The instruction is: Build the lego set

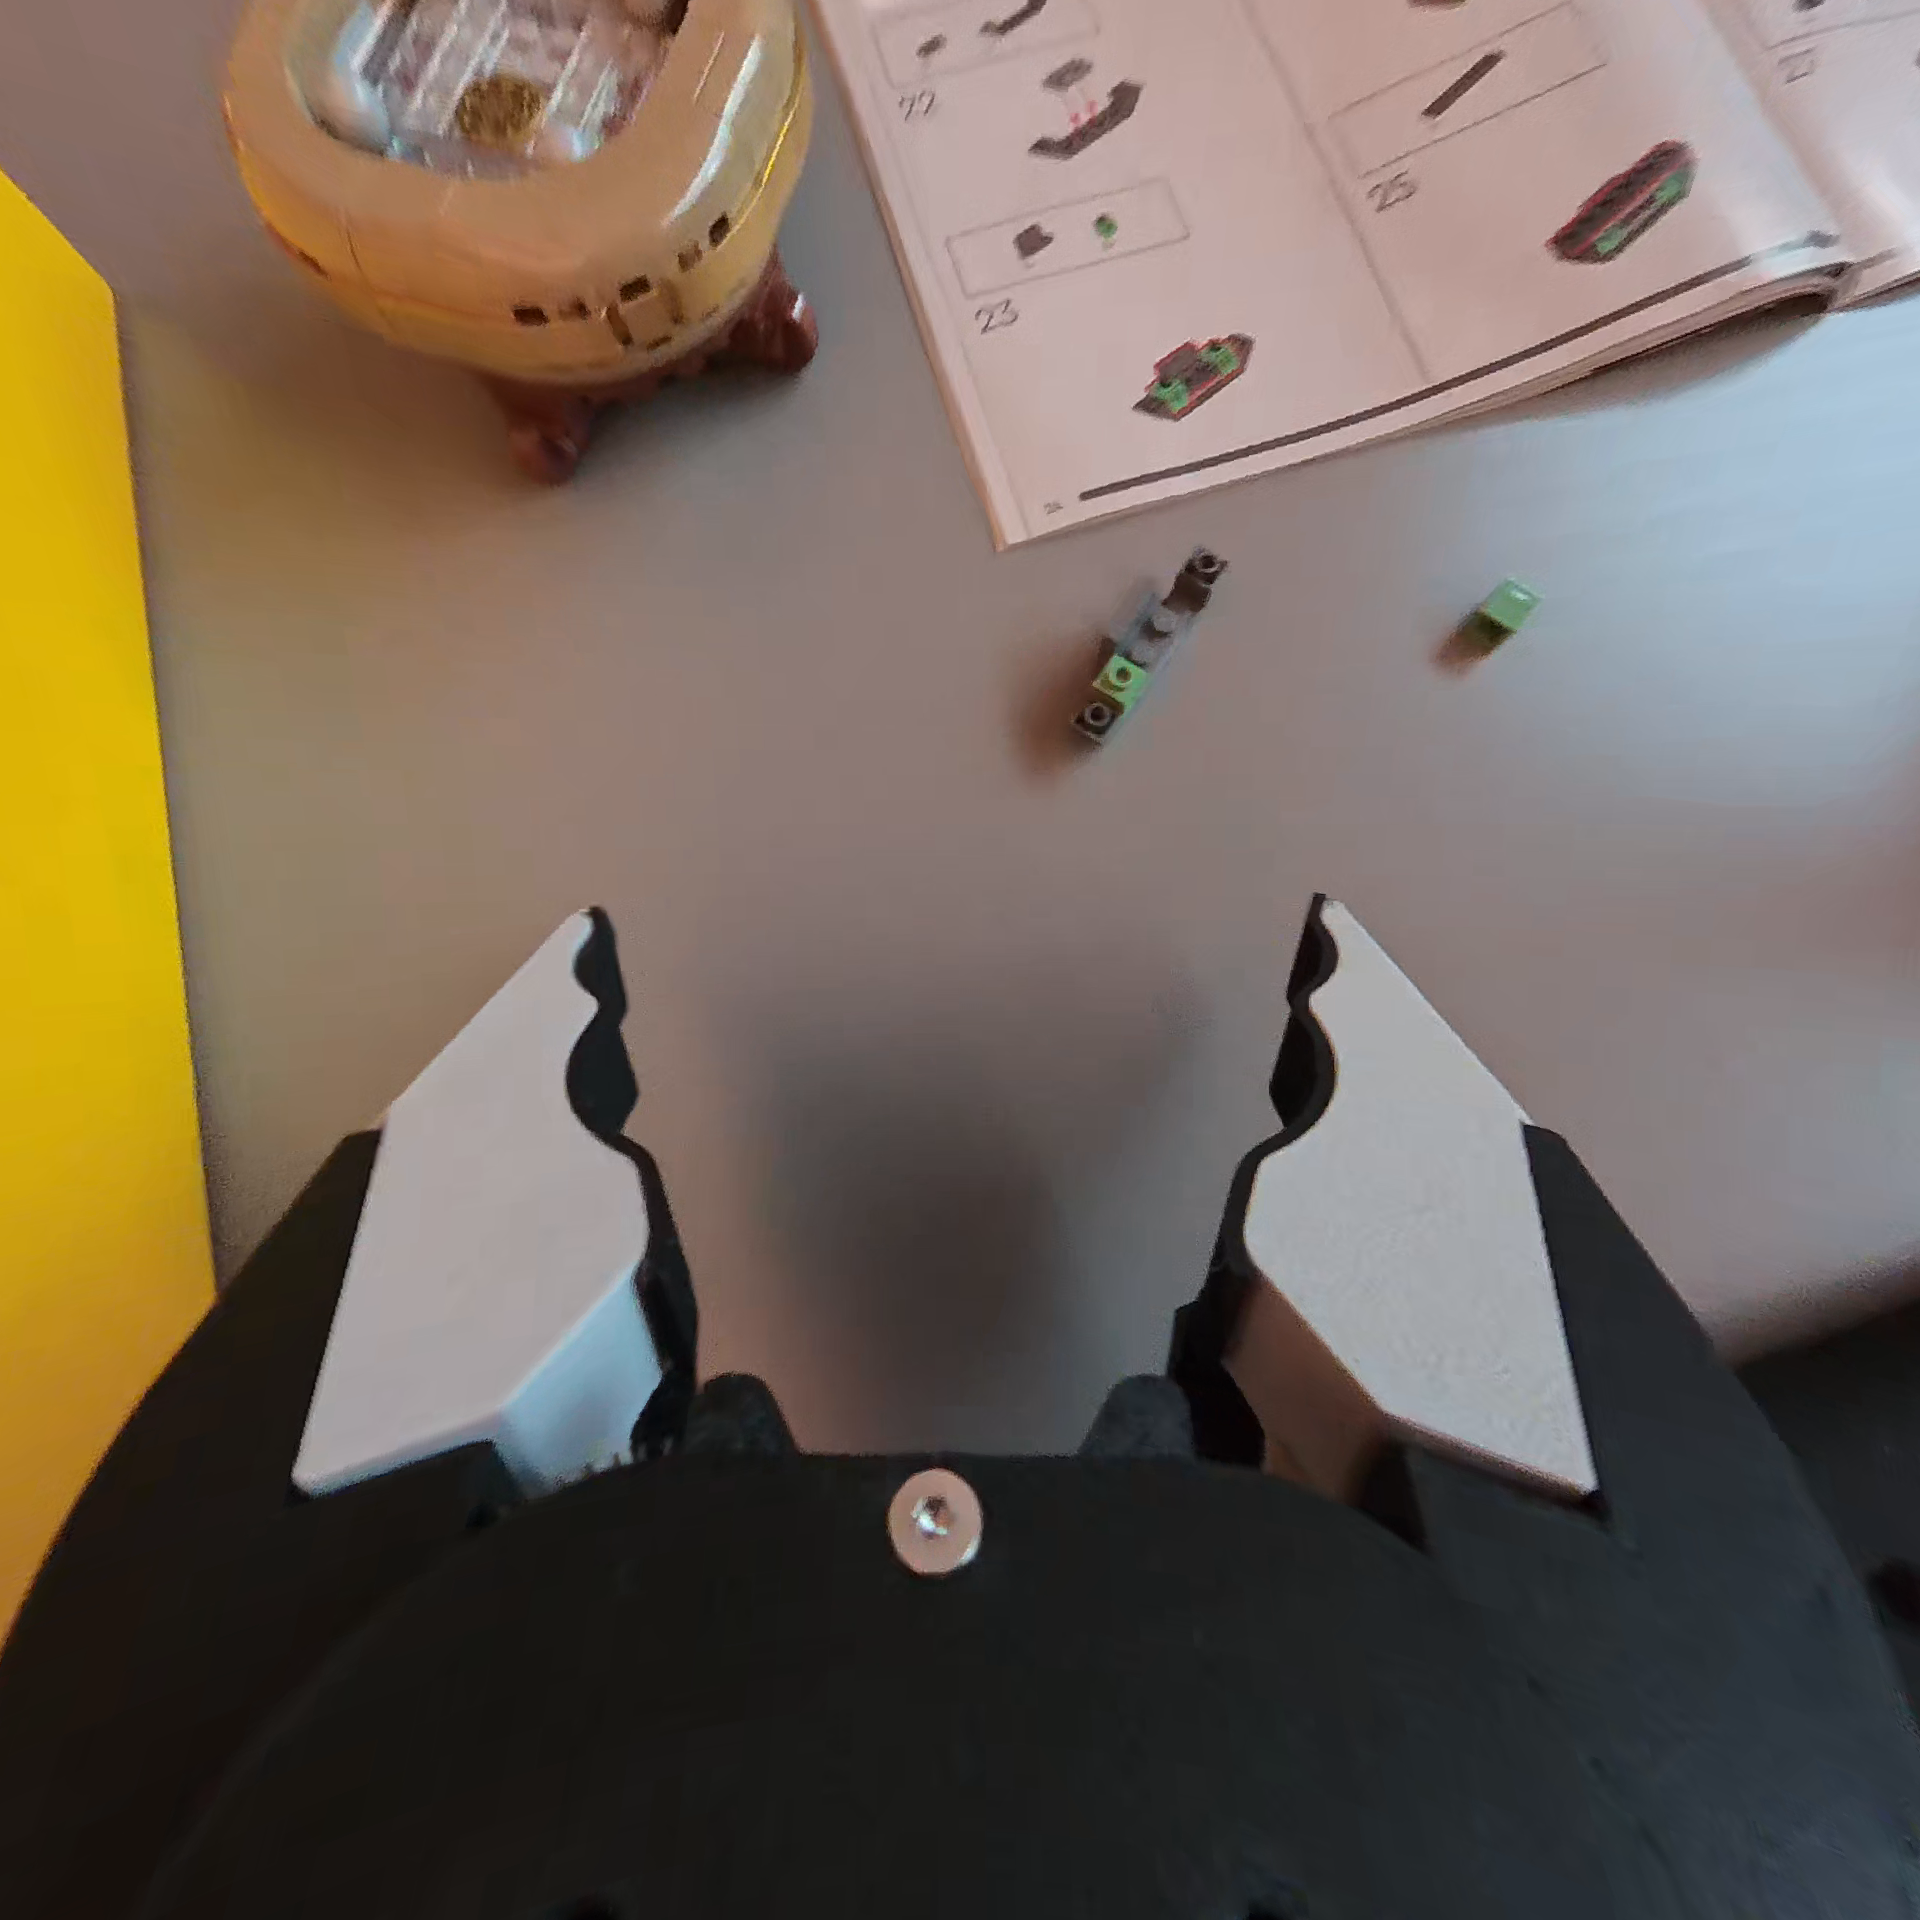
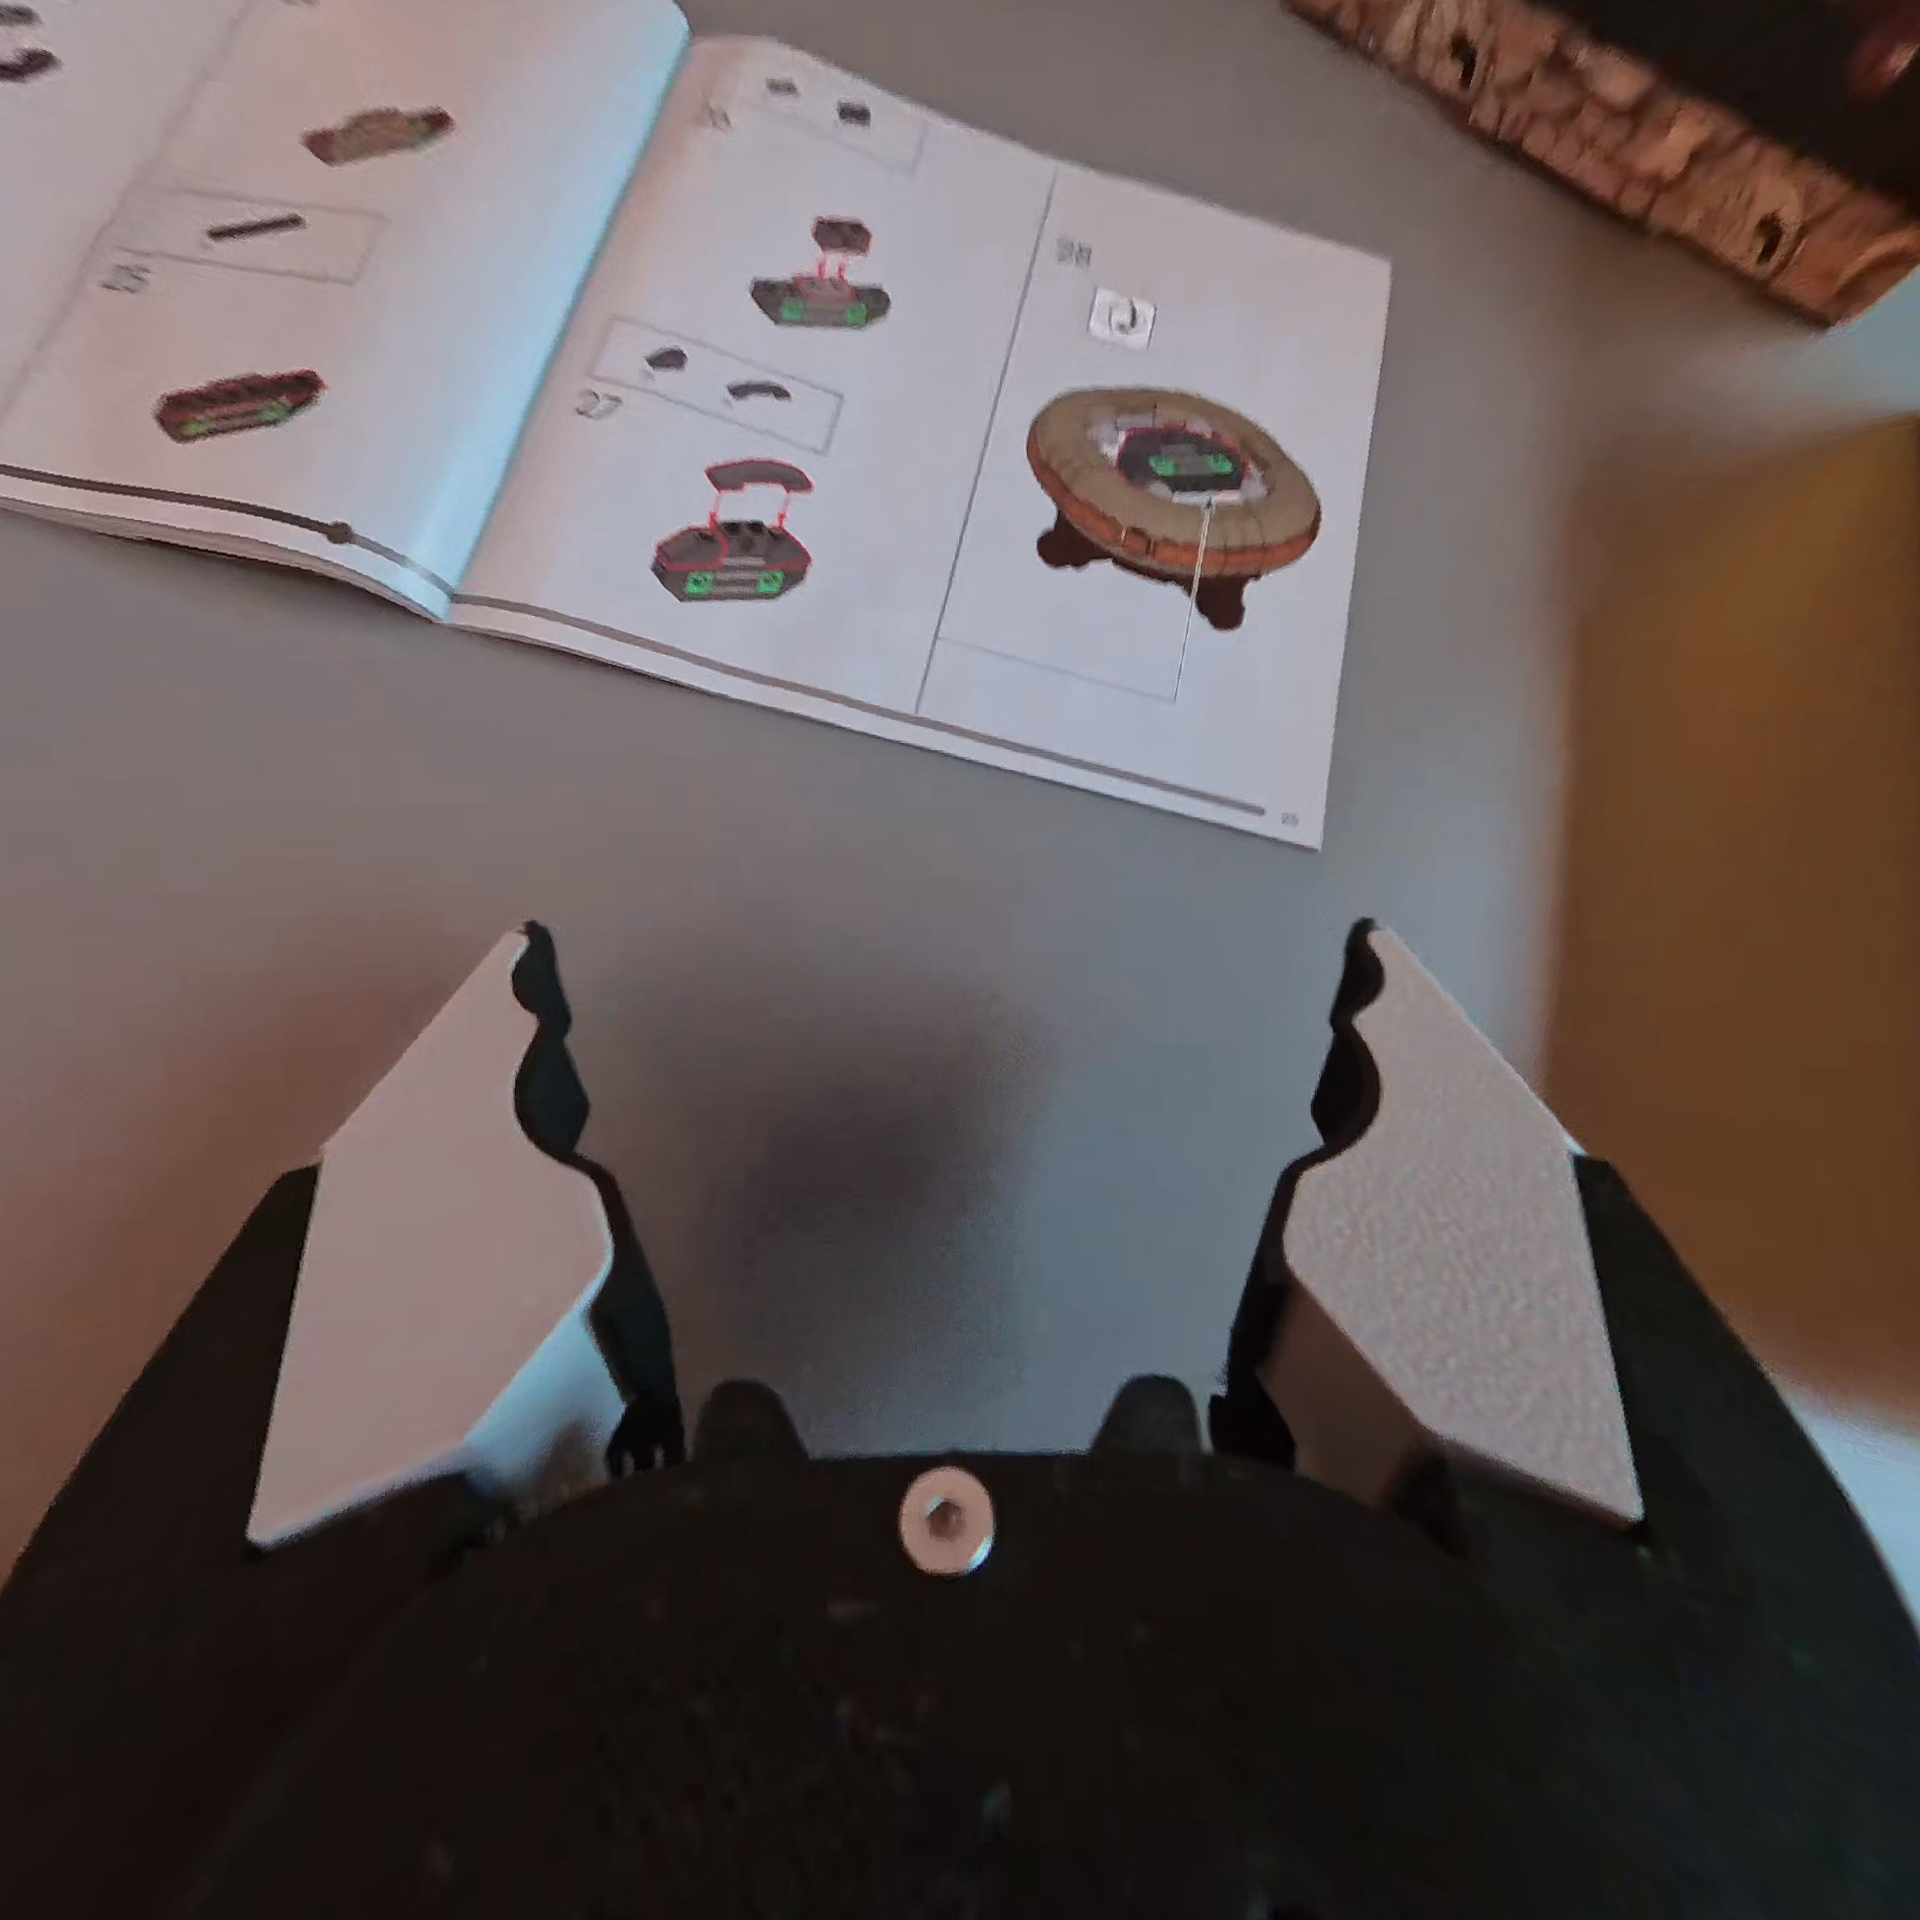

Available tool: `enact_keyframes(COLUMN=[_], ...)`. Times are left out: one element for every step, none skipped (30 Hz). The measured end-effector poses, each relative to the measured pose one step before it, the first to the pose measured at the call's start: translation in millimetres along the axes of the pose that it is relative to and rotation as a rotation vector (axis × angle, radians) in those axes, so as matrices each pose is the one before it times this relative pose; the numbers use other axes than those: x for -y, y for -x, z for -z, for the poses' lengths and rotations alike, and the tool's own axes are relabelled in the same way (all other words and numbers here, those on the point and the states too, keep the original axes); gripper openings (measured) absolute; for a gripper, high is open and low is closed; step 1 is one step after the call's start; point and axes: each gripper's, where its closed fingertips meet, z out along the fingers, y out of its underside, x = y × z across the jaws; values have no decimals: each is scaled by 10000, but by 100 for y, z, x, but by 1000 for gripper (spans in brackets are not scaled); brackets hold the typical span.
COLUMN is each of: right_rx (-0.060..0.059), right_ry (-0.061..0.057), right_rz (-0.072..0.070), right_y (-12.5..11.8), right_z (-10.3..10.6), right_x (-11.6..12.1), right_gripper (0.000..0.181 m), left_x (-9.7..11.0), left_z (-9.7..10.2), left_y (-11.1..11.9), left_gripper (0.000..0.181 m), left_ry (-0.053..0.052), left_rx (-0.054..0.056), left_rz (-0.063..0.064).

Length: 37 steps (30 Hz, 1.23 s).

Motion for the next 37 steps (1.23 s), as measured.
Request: enact_keyframes(right_rx=[-28, -43, -53, -71, 116, 57, 37, 74, 145, -27, -2, -54, 14, 8, 1, 0, -9, -10, -17, -79, -41, -86, -75, -45, -49, -23, -10, -1, -12, -3, 13, 11, 6, -4, -3, -3, 13], right_ry=[151, 118, 90, 70, -23, -20, -17, -21, 20, -173, -62, -146, -126, 11, -18, -7, -7, -14, -9, -16, -10, -7, 7, 10, -7, 28, 2, 6, -2, -4, -4, 8, 13, -7, 1, 2, 4], right_rz=[-158, -165, -152, -142, -214, -173, -89, -191, -205, -53, -13, 55, -16, -18, 4, 5, 5, -6, -34, -44, -19, -77, -95, -85, -56, 65, 15, 3, 8, 2, 19, -3, -23, 8, 3, -24, -1], right_y=[-128, -196, -229, -263, -22, -118, -149, -67, 80, -75, 35, 10, 27, -24, 3, -5, -4, -7, -52, -112, -46, -141, -166, -140, -134, -4, -14, -14, -8, 6, 30, 9, -14, 17, 18, -24, -44], right_z=[-460, -456, -403, -332, -187, -151, -155, -136, -150, -36, -105, -79, -24, -9, 3, 5, 6, 6, 4, 14, 10, 8, -8, -3, 11, 29, 13, 12, 34, 35, 18, -23, -14, 6, -12, 2, -8], right_x=[-304, -243, -200, -170, -2, -2, -20, -33, -106, 228, 21, 112, 58, -14, 10, 0, -1, 4, 2, 12, 12, -3, -13, -20, -6, -61, -14, -30, -16, -30, 0, 2, -11, 13, 11, -4, -9], right_gripper=[147, 149, 149, 150, 150, 150, 150, 151, 151, 150, 151, 150, 150, 151, 150, 151, 150, 150, 150, 150, 150, 150, 150, 150, 149, 149, 149, 149, 149, 149, 149, 149, 149, 149, 149, 149, 149], left_x=[-93, -64, -8, 25, 39, 31, 61, 66, -21, 3, 53, 150, 80, 55, 50, 46, 37, 2, 6, 57, 65, 13, -7, 5, 2, -11, -5, -5, -9, -2, 13, -13, 0, 10, -12, 0, -1], left_z=[-385, -366, -329, -288, -234, -191, -141, -122, -160, -166, -172, -66, -94, -62, -28, -44, -56, -47, -61, -44, -16, -12, 13, -1, -1, 13, 7, 7, 23, 2, 7, -7, -1, 7, -6, 2, 0], left_y=[328, 319, 251, 274, 318, 279, 41, -28, -12, -6, 56, 152, 38, 5, -20, 13, 56, 73, 62, 15, -3, -3, 10, 3, 14, 4, 0, -1, 3, -2, -13, 6, 3, -5, 3, 12, 0], left_gripper=[130, 132, 132, 133, 134, 136, 137, 137, 137, 139, 141, 140, 141, 142, 142, 143, 144, 146, 148, 149, 149, 150, 150, 150, 150, 150, 150, 150, 150, 150, 150, 150, 150, 150, 150, 150, 150], left_ry=[200, 144, 98, 78, 64, 48, 17, 11, 51, 25, -16, -100, -53, -48, -56, -69, -82, -93, -96, -151, -157, -125, 12, -5, -2, -3, -3, -3, 0, 0, -8, 7, 2, -3, 5, -3, 0], left_rx=[72, 93, 75, 111, 167, 157, -5, -70, -86, -97, -61, 64, 20, 29, 9, 17, 23, 15, -5, -7, -9, -3, 6, 12, 14, 7, 4, 4, 6, 5, -2, -7, -3, 1, -1, -1, 0], left_rz=[108, 84, 42, 5, -34, -37, 5, 87, 109, 146, 128, 28, 26, 1, 15, 19, 24, 51, 56, -20, -2, 6, 11, 6, 7, 4, -1, 1, 3, 0, -12, 3, 2, -5, 7, -2, 0])
